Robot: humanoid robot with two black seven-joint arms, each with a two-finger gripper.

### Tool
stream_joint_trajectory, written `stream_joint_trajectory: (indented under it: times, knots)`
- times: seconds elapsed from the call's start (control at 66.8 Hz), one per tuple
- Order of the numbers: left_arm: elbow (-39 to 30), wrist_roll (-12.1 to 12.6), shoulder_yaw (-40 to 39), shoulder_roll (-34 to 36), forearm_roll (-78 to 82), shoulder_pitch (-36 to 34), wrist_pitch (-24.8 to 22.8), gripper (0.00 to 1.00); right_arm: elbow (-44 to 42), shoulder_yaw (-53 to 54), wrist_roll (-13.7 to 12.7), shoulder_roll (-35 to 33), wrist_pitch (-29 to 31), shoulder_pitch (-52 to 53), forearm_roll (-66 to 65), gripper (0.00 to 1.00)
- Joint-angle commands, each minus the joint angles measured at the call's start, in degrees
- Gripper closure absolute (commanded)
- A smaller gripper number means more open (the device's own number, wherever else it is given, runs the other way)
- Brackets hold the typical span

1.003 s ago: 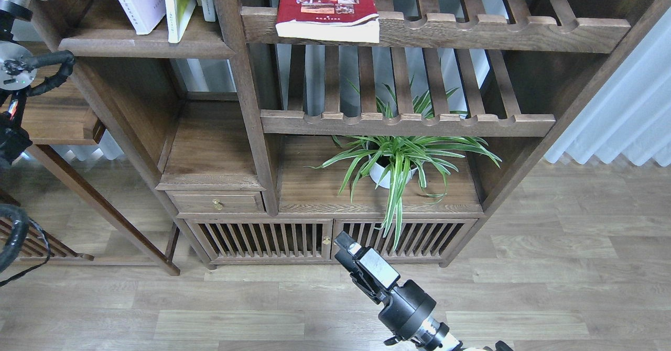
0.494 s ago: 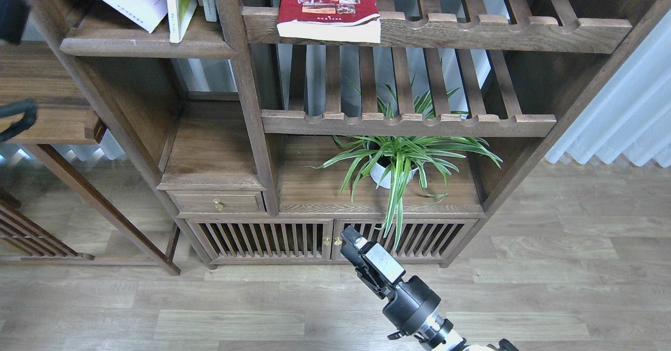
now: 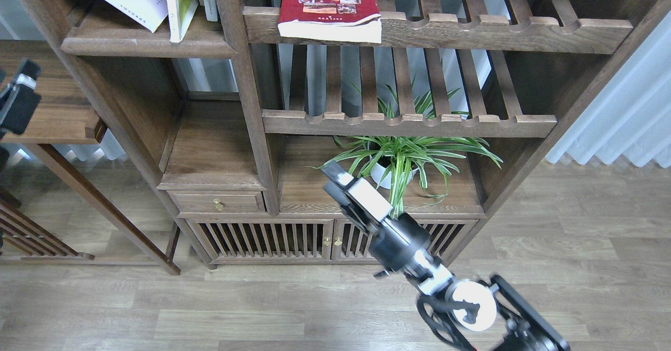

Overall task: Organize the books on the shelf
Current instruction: 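Reach the right gripper up to the red book on the top shelf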

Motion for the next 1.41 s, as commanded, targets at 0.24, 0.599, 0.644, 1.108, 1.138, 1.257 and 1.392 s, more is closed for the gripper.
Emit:
stream_joint_trajectory:
  times: [0.24, 0.599, 0.644, 1.108, 1.138, 1.257, 1.392]
  knots:
    - [4.7, -0.1, -3.8, 0.0, 0.0, 2.5, 0.0, 0.06, -1.5, -0.1, 3.1, 0.0, -15.8, 14.7, 1.5, 0.01]
    - [5.9, -0.1, -3.8, 0.0, 0.0, 2.3, 0.0, 0.06, -4.5, 0.6, 5.5, 0.0, -22.4, 26.3, 5.4, 0.01]
    - [5.9, -0.1, -3.9, 0.0, 0.0, 2.3, 0.0, 0.06, -4.5, 0.6, 5.4, 0.0, -22.5, 26.7, 5.4, 0.01]
    - [5.9, 0.1, -6.8, 0.1, 0.0, 1.7, 0.0, 0.04, -11.9, 2.3, 5.6, 0.0, -24.4, 31.0, 6.6, 0.04]
    - [5.9, 0.1, -7.0, 0.1, 0.0, 1.7, 0.0, 0.04, -12.0, 2.5, 6.0, 0.0, -24.4, 31.3, 7.5, 0.05]
    - [6.2, 0.1, -7.1, 0.0, 0.0, 1.7, 0.0, 0.04, -11.9, 2.7, 12.5, 0.0, -24.4, 32.3, 11.5, 0.04]
    - [6.2, 0.1, -6.9, 0.0, 0.0, 1.6, 0.0, 0.04, -12.0, 2.2, 14.6, 0.0, -24.5, 32.8, 12.3, 0.03]
